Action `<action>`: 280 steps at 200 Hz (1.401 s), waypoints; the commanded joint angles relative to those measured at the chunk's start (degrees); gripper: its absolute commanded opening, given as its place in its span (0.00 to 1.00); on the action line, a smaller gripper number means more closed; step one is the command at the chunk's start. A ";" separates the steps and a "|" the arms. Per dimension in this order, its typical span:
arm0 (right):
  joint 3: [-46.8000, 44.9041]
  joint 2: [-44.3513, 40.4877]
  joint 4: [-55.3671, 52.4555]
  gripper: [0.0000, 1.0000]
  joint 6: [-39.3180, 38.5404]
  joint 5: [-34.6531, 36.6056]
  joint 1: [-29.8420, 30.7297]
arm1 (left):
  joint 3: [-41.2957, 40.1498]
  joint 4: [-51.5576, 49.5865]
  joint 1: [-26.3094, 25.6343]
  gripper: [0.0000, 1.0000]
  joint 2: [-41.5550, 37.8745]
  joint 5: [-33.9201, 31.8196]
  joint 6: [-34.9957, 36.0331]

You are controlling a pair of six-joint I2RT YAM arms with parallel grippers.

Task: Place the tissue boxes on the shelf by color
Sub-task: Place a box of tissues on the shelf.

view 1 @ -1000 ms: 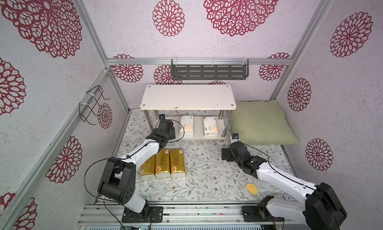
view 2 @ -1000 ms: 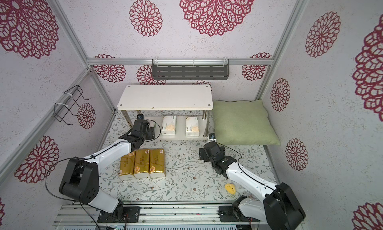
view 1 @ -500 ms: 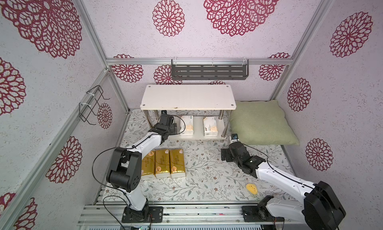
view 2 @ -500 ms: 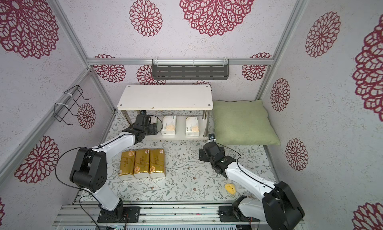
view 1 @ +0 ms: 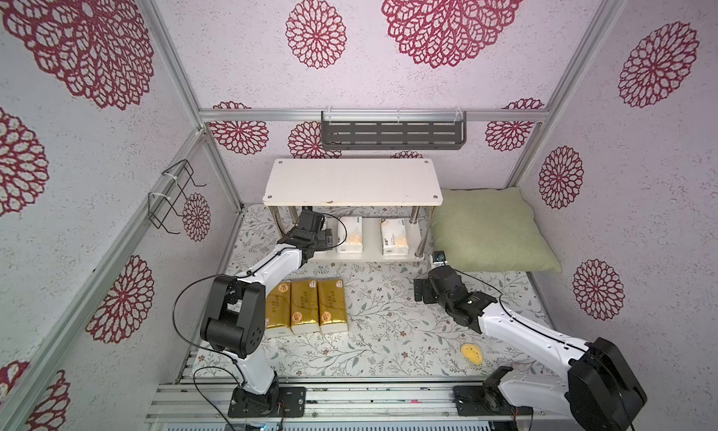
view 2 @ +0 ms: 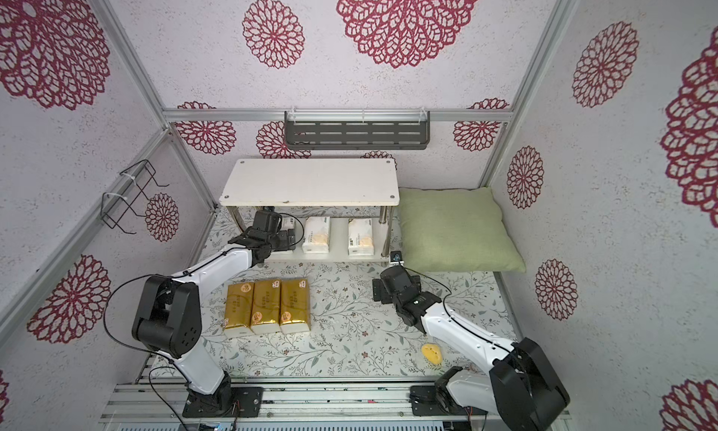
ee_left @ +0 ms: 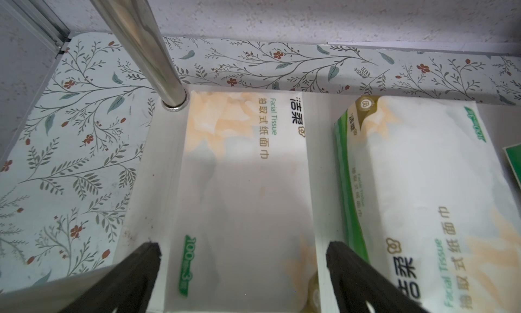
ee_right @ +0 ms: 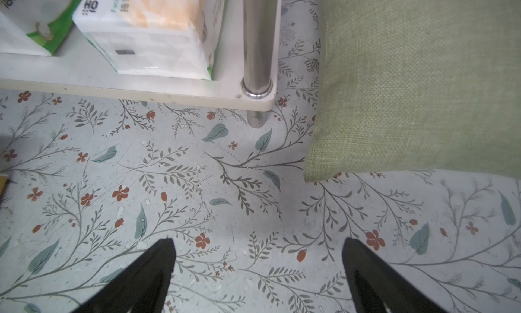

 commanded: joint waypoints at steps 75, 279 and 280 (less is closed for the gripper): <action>1.61 -0.49 0.82 0.99 -0.84 0.35 0.32 | 3.09 -4.34 0.23 0.97 3.50 -1.58 0.84; 0.74 -0.50 1.36 0.99 -0.75 0.20 0.32 | 2.70 -5.28 0.23 0.94 3.18 -5.74 -0.20; 0.74 -0.50 1.39 0.99 -0.75 0.20 0.32 | 2.68 -5.30 0.23 0.94 3.17 -5.74 -0.19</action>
